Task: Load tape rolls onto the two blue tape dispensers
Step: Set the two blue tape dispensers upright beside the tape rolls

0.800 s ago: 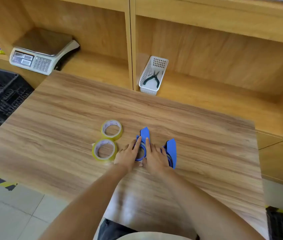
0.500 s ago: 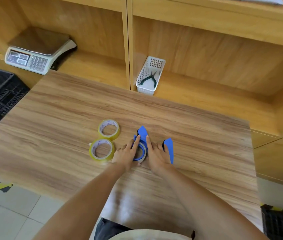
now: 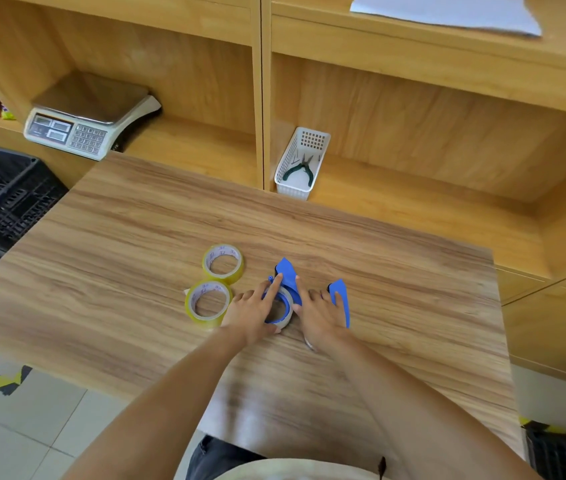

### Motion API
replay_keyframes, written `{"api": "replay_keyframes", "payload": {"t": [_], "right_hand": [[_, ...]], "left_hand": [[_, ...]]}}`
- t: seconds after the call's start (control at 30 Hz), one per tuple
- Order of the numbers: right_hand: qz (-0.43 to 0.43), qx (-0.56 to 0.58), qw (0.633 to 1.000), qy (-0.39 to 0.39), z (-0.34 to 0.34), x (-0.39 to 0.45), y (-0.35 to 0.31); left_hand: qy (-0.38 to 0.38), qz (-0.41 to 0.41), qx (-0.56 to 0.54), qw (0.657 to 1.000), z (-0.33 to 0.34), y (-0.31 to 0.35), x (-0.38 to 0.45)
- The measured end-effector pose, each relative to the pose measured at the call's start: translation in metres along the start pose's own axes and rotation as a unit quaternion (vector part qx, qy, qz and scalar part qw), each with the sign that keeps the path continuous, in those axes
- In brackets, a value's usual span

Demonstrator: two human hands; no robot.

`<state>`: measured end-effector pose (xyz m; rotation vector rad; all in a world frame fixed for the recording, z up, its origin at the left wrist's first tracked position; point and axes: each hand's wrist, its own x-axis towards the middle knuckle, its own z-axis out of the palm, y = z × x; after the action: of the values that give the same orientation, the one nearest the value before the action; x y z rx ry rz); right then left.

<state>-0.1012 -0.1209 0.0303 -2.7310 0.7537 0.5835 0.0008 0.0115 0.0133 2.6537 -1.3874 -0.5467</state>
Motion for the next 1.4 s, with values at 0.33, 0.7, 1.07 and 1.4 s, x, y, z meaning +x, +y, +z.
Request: {"api": "replay_keyframes", "payload": {"t": [0.33,0.7,1.07,1.4], "right_hand": [[0.000,0.001,1.000,0.010,-0.012,-0.020,-0.010],[-0.043,0.003,0.999,0.020,0.003,-0.034,-0.024],[-0.059,0.020,0.998,0.022,0.016,-0.042,-0.026],[-0.043,0.020,0.998,0.046,0.003,-0.040,-0.015]], "left_hand": [[0.060,0.020,0.009,0.998,-0.015,0.004,-0.021],[0.046,0.037,0.053,0.997,-0.001,-0.018,-0.076],[-0.090,-0.045,0.103,0.990,0.019,-0.060,-0.123],[-0.021,-0.031,0.115,0.993,0.005,-0.053,-0.111]]}}
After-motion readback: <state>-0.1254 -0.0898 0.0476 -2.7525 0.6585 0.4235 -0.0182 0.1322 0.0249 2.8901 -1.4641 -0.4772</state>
